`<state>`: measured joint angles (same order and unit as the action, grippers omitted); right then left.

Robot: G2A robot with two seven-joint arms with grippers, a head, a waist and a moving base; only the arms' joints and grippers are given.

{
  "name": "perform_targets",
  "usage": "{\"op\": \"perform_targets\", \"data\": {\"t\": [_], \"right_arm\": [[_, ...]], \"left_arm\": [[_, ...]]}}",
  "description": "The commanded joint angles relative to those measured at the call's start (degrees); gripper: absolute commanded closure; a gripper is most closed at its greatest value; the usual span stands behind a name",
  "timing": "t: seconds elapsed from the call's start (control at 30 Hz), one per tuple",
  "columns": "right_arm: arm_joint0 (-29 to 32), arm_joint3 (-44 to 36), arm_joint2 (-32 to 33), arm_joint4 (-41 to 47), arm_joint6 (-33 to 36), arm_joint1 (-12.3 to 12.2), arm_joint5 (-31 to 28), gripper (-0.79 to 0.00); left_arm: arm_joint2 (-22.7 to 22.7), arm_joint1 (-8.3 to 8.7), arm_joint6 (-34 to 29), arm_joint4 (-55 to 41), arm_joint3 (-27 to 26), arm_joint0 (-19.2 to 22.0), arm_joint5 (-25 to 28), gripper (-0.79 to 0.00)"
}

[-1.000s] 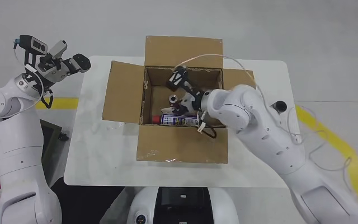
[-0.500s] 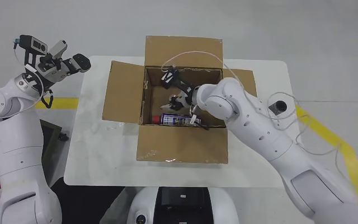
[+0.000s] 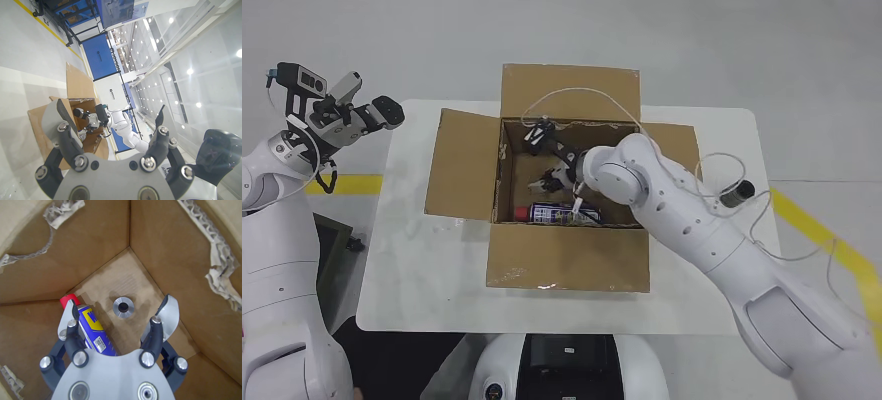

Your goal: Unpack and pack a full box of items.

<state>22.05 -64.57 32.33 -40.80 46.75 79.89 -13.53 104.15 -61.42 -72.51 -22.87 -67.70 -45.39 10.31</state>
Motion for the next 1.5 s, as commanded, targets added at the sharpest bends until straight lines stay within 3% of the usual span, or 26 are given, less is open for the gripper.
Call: {"op": "perform_targets", "data": {"t": [0.0, 0.2, 0.27, 0.33, 0.77, 0.93, 1.0, 1.1, 1.47], "right_arm": [[-0.2, 1.5, -0.3, 0.1, -0.2, 0.5, -0.1, -0.665], [-1.1, 5.7, -1.2, -0.6, -0.7, 1.9, -0.4, -0.613], [-1.3, 6.9, -1.3, -0.4, -0.6, 2.3, -0.6, -0.526], [-1.5, 7.8, -1.5, -0.5, -0.4, 2.7, -0.9, -0.385], [-2.3, 12.7, -1.6, -0.8, 0.2, 4.8, -2.0, -0.376], [-2.5, 14.1, -1.4, -0.9, 0.4, 5.5, -2.4, -0.311], [-2.6, 14.6, -1.2, -0.9, 0.4, 5.6, -2.6, -0.228], [-2.9, 15.2, -0.8, -1.0, 0.7, 5.8, -3.1, 0.0], [-1.7, 10.7, 3.6, -2.1, 2.6, 4.2, -3.8, 0.0]], "left_arm": [[0.0, 0.0, 0.0, 0.0, 0.0, 0.0, 0.0, -0.785], [0.0, 0.0, 0.0, 0.0, 0.0, 0.0, 0.0, -0.785], [0.0, 0.0, 0.0, 0.0, 0.0, 0.0, 0.0, -0.785], [0.0, 0.0, 0.0, 0.0, 0.0, 0.0, 0.0, -0.785], [0.0, 0.0, 0.0, 0.0, 0.0, 0.0, 0.0, -0.785], [0.0, 0.0, 0.0, 0.0, 0.0, 0.0, 0.0, -0.785], [0.0, 0.0, 0.0, 0.0, 0.0, 0.0, 0.0, -0.785], [0.0, 0.0, 0.0, 0.0, 0.0, 0.0, 0.0, -0.785], [0.0, 0.0, 0.0, 0.0, 0.0, 0.0, 0.0, -0.785]]}}
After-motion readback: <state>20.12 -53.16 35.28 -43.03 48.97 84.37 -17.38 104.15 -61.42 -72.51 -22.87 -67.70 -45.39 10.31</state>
